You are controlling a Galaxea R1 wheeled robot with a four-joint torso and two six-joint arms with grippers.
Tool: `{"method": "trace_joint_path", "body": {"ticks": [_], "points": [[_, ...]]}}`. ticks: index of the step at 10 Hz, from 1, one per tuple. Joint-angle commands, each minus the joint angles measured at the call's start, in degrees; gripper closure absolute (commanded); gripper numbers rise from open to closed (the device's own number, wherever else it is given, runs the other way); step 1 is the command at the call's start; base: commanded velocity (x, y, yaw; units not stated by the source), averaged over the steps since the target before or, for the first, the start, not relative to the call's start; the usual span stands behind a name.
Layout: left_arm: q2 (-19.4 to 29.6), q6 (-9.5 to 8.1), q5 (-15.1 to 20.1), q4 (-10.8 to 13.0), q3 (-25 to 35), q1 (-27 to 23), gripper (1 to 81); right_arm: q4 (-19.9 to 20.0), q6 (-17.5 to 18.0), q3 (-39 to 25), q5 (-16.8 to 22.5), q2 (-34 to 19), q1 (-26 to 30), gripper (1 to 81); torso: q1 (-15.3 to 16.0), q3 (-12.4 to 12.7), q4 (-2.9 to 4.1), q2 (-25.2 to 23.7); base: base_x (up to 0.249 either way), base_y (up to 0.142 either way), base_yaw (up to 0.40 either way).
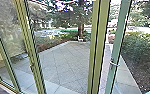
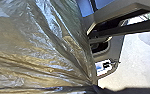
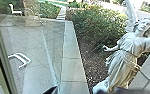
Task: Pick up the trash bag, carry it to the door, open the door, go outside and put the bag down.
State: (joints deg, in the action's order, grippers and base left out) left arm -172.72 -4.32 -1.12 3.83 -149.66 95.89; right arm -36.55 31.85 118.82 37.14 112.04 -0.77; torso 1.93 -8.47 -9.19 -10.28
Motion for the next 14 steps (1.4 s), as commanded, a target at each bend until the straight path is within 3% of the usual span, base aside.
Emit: {"method": "trace_joint_path", "body": {"ticks": [1,2,3,4,5,6,14], "points": [[-0.1,0.36,3.8,-0.3,0.4,-1.3,81.1,-5.6,-0.5,2.2,0.7,-1.8,6.1,1.0,0.0,0.0,0.0,0.0,0.0,0.0,0.0],[0.0,0.36,3.8,-0.3,0.4,-1.2,81.1,-5.7,-0.5,2.5,0.6,-1.9,4.8,1.0,0.0,0.0,0.0,0.0,0.0,0.0,0.0],[0.0,0.36,3.8,-0.3,0.4,-1.2,81.1,-5.8,-0.6,2.7,0.6,-1.9,3.9,1.0,0.0,0.0,-1.18,0.0,0.0,0.0,0.0],[0.0,0.36,3.8,-0.3,0.4,-1.2,81.1,-5.8,-0.7,3.5,0.6,-2.0,3.8,1.0,0.0,0.0,-1.58,0.0,0.0,0.0,0.0],[0.1,0.36,3.8,-0.3,0.4,-1.2,81.1,-6.0,-1.3,4.1,0.6,-2.1,3.8,1.0,0.0,0.0,-0.28,0.0,0.0,0.0,0.0],[0.1,0.45,3.8,-0.3,0.4,-1.1,81.1,-7.0,-1.5,5.1,0.6,-1.9,3.6,1.0,0.0,0.0,-0.61,0.0,0.0,0.0,0.0],[0.1,0.44,3.8,-0.2,0.4,-0.9,81.1,-12.0,-1.5,17.0,-5.9,0.8,1.1,1.0,0.0,0.0,-0.63,0.0,0.0,0.0,0.0]]}}
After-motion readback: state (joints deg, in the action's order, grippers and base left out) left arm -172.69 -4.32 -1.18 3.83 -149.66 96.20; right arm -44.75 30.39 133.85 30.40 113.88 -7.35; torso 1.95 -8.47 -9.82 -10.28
